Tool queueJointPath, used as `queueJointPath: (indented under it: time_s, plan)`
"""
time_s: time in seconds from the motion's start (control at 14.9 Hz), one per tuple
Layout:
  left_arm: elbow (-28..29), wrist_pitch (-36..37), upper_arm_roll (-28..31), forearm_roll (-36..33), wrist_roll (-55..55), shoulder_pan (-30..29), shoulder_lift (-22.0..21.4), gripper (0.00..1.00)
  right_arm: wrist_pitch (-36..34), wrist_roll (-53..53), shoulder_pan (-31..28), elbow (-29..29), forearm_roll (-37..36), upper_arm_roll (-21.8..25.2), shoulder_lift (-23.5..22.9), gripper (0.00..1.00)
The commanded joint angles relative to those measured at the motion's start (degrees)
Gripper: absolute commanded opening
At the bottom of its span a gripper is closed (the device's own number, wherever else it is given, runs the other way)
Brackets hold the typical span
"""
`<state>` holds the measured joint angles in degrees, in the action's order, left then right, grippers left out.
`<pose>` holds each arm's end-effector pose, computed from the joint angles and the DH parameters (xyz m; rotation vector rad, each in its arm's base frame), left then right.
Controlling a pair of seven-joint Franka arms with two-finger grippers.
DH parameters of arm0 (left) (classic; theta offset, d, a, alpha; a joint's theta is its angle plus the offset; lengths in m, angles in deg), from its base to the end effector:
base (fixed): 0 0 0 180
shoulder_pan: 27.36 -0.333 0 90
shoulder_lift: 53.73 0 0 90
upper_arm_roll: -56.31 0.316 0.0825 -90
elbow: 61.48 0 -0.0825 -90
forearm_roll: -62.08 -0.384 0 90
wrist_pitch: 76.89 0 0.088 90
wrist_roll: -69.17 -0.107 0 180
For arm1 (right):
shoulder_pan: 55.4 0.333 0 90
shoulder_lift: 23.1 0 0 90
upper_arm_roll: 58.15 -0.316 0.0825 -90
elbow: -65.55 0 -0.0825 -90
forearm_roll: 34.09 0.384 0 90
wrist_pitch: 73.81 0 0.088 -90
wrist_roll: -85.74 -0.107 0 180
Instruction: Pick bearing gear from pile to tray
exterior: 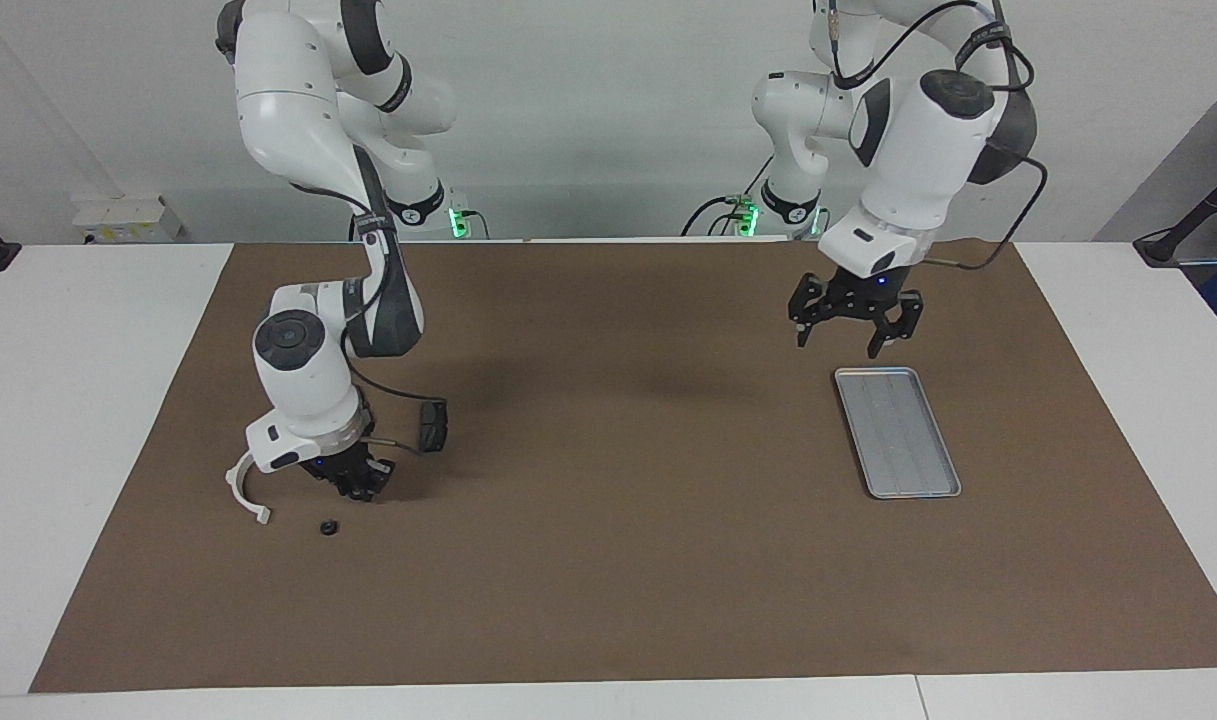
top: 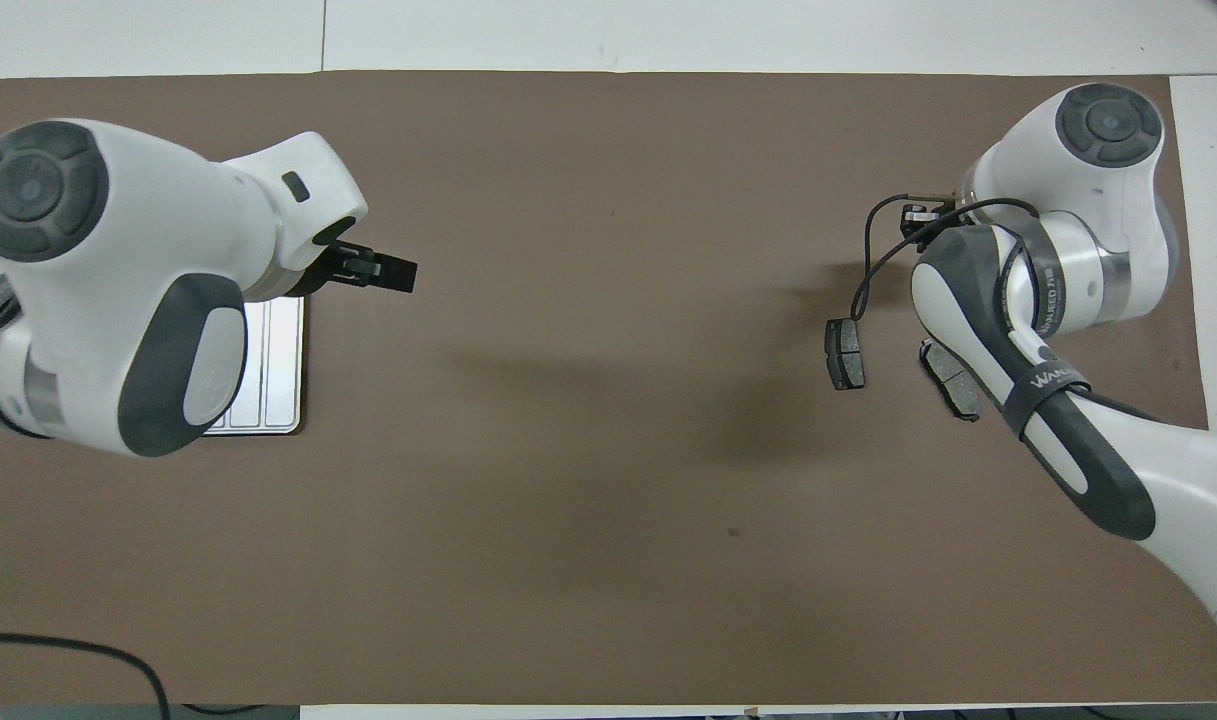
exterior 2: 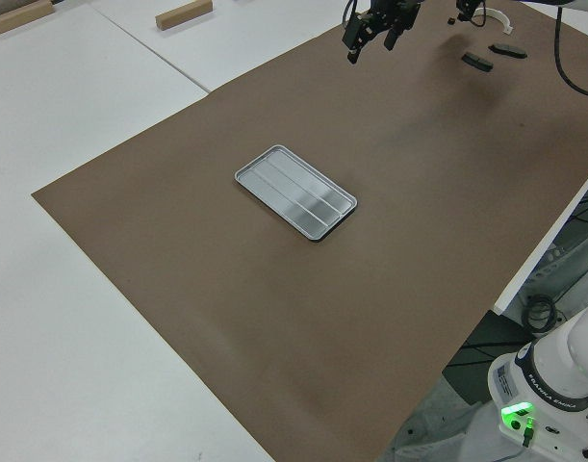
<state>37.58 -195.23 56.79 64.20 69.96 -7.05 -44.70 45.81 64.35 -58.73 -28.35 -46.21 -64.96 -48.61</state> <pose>0.5894 -0.2149 0.5017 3.0276 -0.4853 0.2616 0.6742 0.0213 0.3615 2.9946 -0.3311 0.0554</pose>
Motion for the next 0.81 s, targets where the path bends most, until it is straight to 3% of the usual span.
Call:
queueJointPath:
  time_s: [0.0, 0.2, 0.34, 0.47, 0.74]
  plan:
    - [-9.2, 2.3, 0.8, 0.9, 0.4, 1.9, 8.7, 1.0, -6.5, 1.1, 0.2, 1.3, -0.8, -0.9, 3.7, 0.0]
    - [-12.0, 1.8, 0.8, 1.8, 1.5, 4.7, 15.0, 1.0, -11.5, -0.1, 2.6, 1.6, 0.6, -2.5, 7.9, 0.0]
    - [-12.3, 1.7, 0.8, 1.8, 3.2, 6.6, 16.1, 1.0, -13.5, -4.5, 4.7, 1.5, 2.6, -3.0, 9.8, 0.0]
    - [-11.4, 5.7, 1.0, 1.5, 5.3, 7.8, 14.4, 1.0, -14.6, -10.0, 8.1, 1.5, 3.1, -3.0, 10.9, 0.0]
    - [-2.4, 7.7, 1.5, 1.4, 3.4, 4.3, 4.5, 1.0, -15.2, -20.1, 13.6, 1.5, 3.9, -3.0, 11.5, 0.0]
